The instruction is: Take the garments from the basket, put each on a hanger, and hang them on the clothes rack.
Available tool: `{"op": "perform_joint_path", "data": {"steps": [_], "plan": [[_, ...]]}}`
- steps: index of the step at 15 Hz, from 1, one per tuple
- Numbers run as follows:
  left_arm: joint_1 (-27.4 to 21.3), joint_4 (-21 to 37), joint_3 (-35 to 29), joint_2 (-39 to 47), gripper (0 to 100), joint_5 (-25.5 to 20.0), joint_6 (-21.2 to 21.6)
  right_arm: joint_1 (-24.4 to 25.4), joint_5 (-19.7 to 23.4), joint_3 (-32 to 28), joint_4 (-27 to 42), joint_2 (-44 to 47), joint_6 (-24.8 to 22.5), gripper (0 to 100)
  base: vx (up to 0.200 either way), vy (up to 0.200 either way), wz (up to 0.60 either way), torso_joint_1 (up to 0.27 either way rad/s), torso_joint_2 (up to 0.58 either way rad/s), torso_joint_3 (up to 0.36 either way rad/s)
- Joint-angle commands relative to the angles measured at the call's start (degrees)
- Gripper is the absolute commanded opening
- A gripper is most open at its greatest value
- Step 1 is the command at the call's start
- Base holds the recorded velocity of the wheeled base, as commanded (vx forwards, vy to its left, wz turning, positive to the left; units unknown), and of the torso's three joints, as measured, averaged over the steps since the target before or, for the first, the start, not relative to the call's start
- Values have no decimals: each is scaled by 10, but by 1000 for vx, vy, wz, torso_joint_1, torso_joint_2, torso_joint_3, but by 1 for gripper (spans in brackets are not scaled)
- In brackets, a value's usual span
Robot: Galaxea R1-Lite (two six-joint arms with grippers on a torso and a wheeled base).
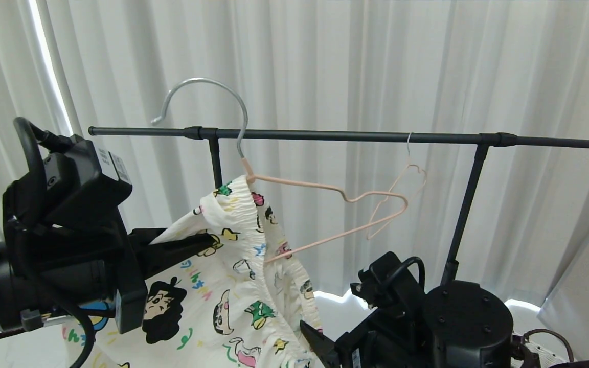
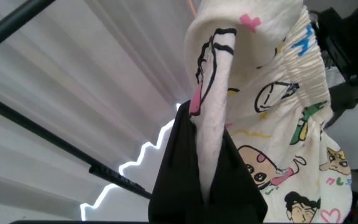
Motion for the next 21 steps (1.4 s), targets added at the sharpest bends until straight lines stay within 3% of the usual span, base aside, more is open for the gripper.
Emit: {"op": "perform_joint_path", "data": {"steps": [1,7,9,12,17,19,21], "plan": [[0,-8,1,1,0,1,0,-18,-7,23,0,6,-10,100,0,0,0,0,0,0],[4,-11,4,-6,0,2,0,-110,-8,35,0,5,-93,100,0,0,0,0,0,0],[14,-11,11,-6,0,2,1,-165,-8,34,-1,0,-121,100,0,0,0,0,0,0],[24,-11,59,-27,0,13,8,-221,-5,33,-1,-12,-151,100,0,0,0,0,0,0],[24,-11,132,-50,0,33,22,-231,-2,32,-1,-31,-151,100,0,0,0,0,0,0],[31,-11,159,-44,0,43,70,-231,4,32,-1,-42,-151,100,0,0,0,0,0,0],[34,-11,166,-16,0,99,106,-231,31,32,0,-61,-167,100,0,0,0,0,0,0]]}}
